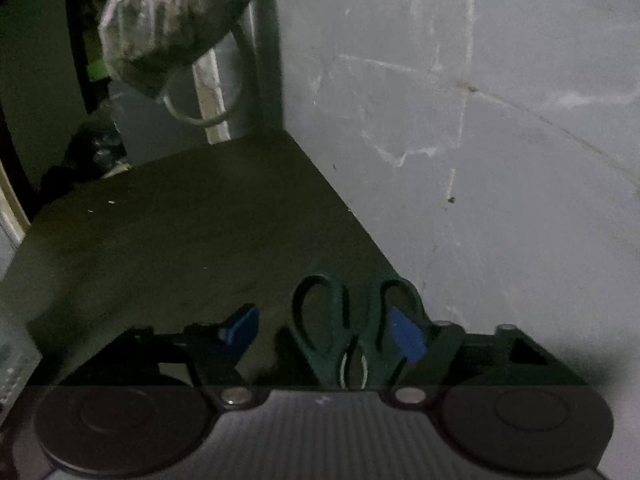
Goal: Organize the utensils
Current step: 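Grasp the black-handled scissors by their handles with the right tool, then lift the scissors with the right tool up over the basket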
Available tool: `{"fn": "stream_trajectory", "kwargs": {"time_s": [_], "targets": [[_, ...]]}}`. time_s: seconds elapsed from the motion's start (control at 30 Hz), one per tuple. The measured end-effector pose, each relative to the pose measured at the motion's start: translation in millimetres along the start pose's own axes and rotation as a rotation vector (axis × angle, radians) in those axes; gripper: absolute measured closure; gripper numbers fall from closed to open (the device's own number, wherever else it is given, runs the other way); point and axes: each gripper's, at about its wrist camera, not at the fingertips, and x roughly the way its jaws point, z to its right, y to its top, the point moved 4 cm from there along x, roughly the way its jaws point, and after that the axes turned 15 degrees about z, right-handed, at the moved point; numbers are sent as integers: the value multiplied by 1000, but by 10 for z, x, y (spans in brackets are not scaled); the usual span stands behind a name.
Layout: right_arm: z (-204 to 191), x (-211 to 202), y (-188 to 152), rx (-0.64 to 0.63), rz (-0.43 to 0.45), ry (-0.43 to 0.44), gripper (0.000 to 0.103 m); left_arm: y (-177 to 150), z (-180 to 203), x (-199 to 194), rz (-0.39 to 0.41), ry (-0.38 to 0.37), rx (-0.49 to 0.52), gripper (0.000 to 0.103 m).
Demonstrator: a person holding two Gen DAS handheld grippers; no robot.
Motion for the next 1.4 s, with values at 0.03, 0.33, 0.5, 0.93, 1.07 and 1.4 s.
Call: {"fn": "stream_trajectory", "kwargs": {"time_s": [0.03, 0.33, 0.5, 0.93, 1.07, 1.4], "targets": [[7, 49, 8, 3, -7, -15, 36, 1, -3, -2, 0, -1, 0, 25], [89, 287, -65, 33, -34, -86, 52, -1, -5, -4, 0, -1, 1, 25], [58, 161, -129, 8, -16, -86, 67, -3, -10, -3, 1, -1, -3, 25], [-517, -821, -582, -75, -92, 140, 66, -12, -29, -7, 3, -2, -6, 25], [-550, -829, -548, -77, -121, 182, 48, -14, -30, -9, 3, -1, -5, 25], [-622, -650, -439, -165, -156, 158, 71, -12, -31, -23, 4, 1, -10, 25]]}}
